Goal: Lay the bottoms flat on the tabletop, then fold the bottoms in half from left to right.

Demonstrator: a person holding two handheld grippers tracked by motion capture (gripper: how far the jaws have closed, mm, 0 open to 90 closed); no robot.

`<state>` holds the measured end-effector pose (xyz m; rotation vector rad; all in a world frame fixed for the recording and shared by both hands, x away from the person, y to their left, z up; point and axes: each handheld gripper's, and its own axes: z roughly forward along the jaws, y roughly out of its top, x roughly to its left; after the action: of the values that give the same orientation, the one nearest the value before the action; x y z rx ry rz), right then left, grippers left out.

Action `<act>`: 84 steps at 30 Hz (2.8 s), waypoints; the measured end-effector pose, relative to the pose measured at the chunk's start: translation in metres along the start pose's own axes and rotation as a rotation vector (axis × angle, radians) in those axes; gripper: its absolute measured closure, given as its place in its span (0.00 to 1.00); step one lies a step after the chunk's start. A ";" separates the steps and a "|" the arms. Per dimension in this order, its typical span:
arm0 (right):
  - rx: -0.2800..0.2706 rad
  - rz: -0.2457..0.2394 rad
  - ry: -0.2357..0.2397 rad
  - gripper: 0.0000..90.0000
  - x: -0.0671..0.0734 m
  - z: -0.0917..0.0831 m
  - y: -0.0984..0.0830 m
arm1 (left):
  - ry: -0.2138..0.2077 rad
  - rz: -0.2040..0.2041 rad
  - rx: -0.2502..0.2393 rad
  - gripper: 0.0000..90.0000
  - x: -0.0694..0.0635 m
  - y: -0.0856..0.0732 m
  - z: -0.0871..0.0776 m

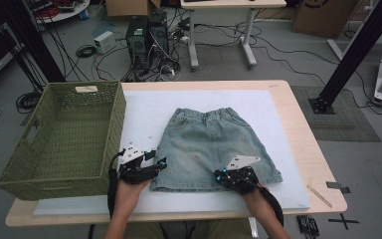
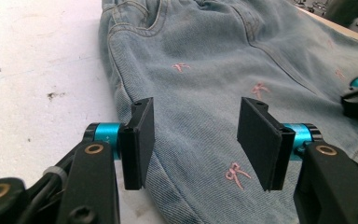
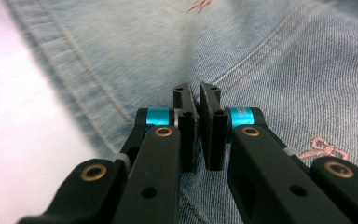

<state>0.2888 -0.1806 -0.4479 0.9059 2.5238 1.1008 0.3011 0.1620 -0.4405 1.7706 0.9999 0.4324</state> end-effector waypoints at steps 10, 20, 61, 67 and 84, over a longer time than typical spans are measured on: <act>-0.103 0.023 0.008 0.62 -0.010 -0.014 -0.007 | -0.006 -0.009 -0.026 0.45 0.002 0.001 -0.002; -0.236 0.088 -0.164 0.26 -0.059 -0.055 -0.017 | -0.004 -0.012 -0.051 0.34 -0.002 0.005 -0.001; -0.254 0.115 -0.195 0.24 -0.081 -0.065 -0.008 | 0.091 -0.029 0.087 0.38 -0.007 0.000 0.006; -0.256 0.096 -0.168 0.24 -0.077 -0.055 0.009 | 0.126 -0.039 0.142 0.38 -0.007 -0.005 0.009; -0.188 0.068 -0.028 0.24 -0.058 0.001 0.066 | 0.180 -0.038 0.207 0.72 -0.009 -0.007 0.015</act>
<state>0.3634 -0.1818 -0.4016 0.9537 2.3348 1.3109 0.3033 0.1472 -0.4516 1.9185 1.2397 0.4852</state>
